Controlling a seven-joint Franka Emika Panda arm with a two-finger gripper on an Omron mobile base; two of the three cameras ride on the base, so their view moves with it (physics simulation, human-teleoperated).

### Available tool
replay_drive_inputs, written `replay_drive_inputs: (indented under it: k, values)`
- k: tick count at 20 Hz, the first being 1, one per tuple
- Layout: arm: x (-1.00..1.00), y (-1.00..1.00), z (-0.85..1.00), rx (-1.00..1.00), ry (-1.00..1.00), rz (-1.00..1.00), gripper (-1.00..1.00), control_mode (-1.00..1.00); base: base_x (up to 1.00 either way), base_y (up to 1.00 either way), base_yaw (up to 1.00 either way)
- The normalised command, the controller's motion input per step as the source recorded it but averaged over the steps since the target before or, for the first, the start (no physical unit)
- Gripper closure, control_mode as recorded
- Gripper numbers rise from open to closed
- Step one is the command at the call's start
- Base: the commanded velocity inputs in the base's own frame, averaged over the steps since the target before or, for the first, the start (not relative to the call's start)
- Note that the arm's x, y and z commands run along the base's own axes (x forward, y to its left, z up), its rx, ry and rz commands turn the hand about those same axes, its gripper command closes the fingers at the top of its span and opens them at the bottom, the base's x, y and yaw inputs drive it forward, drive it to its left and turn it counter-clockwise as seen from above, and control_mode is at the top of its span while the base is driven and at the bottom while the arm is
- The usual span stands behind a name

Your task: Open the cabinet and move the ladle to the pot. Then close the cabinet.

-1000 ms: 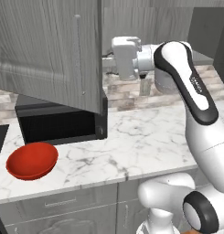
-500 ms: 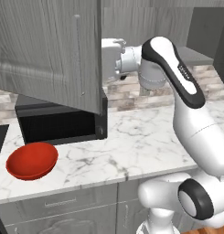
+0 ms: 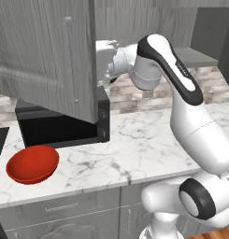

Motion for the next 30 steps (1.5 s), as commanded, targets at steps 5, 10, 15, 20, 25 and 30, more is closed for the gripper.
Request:
replay_drive_inputs:
  k: [5,10,15,20,25,30]
  values:
    - [-0.75,0.44,0.08,0.0,-0.05,0.19,-1.0,-1.0,0.0,0.0,0.0]
    - [-0.41,0.3,0.01,0.0,-0.15,0.12,-1.0,-1.0,0.0,0.0,0.0]
    - [0.05,-0.13,0.0,-0.13,-0.31,-0.01,-1.0,-1.0,0.0,0.0,0.0]
    - [0.07,-0.38,0.0,-0.26,-0.4,-0.09,-1.0,-1.0,0.0,0.0,0.0]
    - [0.01,-0.4,0.0,-0.24,-0.35,-0.19,-1.0,-1.0,0.0,0.0,0.0]
    - [0.0,-0.32,0.0,-0.14,-0.26,-0.3,-1.0,-1.0,0.0,0.0,0.0]
